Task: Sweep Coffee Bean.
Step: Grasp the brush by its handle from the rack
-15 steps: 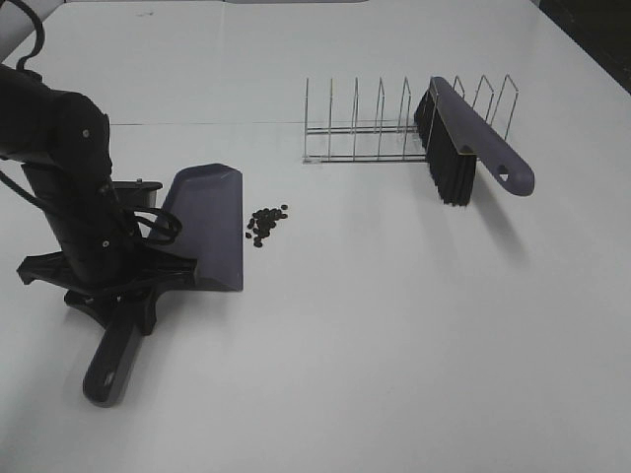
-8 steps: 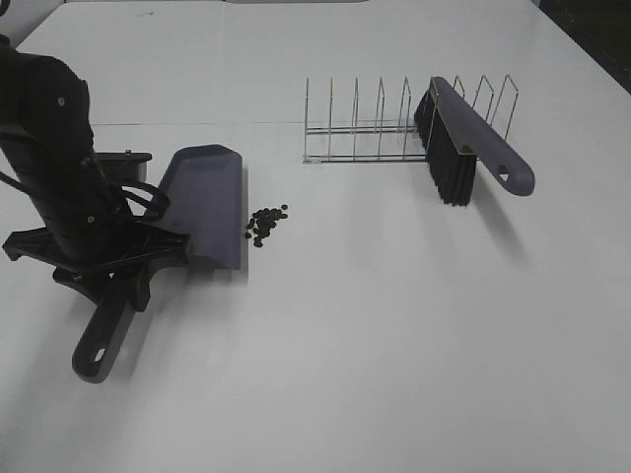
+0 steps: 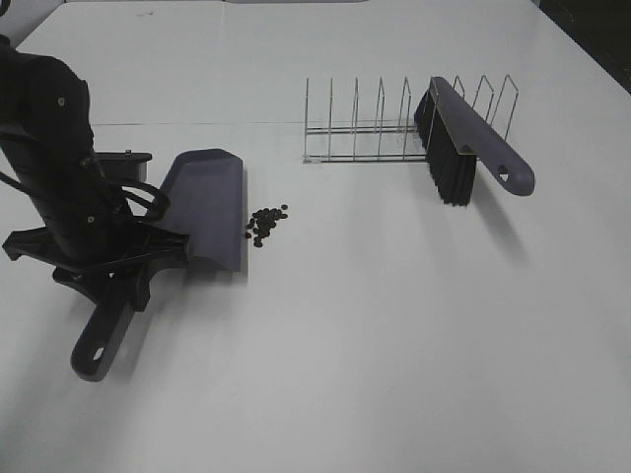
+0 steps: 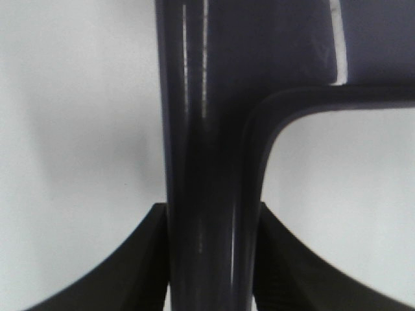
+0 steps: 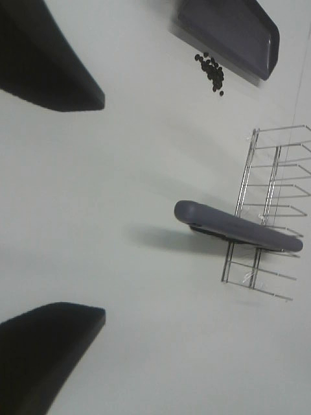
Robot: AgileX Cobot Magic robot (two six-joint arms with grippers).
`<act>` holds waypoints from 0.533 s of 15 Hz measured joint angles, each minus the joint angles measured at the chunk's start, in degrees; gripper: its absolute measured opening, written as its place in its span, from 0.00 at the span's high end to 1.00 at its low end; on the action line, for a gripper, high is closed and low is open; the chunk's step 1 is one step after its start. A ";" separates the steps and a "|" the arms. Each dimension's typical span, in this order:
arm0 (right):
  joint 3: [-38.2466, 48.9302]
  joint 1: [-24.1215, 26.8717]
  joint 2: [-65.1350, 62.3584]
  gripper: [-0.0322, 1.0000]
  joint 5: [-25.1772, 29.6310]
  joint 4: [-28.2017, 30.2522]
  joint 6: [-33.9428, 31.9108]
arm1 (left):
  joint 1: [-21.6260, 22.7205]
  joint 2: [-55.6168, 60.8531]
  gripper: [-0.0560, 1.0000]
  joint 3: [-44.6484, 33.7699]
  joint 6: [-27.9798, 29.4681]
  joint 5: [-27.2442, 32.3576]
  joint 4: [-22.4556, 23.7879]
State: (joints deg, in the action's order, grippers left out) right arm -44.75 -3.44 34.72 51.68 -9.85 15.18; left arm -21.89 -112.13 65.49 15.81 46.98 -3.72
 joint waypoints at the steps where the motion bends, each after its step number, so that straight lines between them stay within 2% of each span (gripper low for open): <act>1: -3.84 -1.43 4.93 0.28 0.11 0.23 2.46 | 0.00 0.00 0.62 0.00 0.00 0.00 0.06; 4: -16.90 -5.16 20.80 0.28 2.46 1.60 8.37 | 0.00 0.00 0.62 0.00 0.00 -0.23 0.06; 6: -30.14 -8.77 35.12 0.28 5.50 1.89 6.82 | 0.00 0.00 0.62 0.00 0.00 -0.57 0.06; 8: -41.60 -11.34 45.61 0.28 9.11 4.64 0.80 | 0.00 0.00 0.62 0.00 0.00 -0.97 0.06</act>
State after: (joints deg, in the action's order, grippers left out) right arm -86.34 -14.78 80.33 60.79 -5.21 15.99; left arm -21.89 -112.13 65.49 15.81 46.01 -3.67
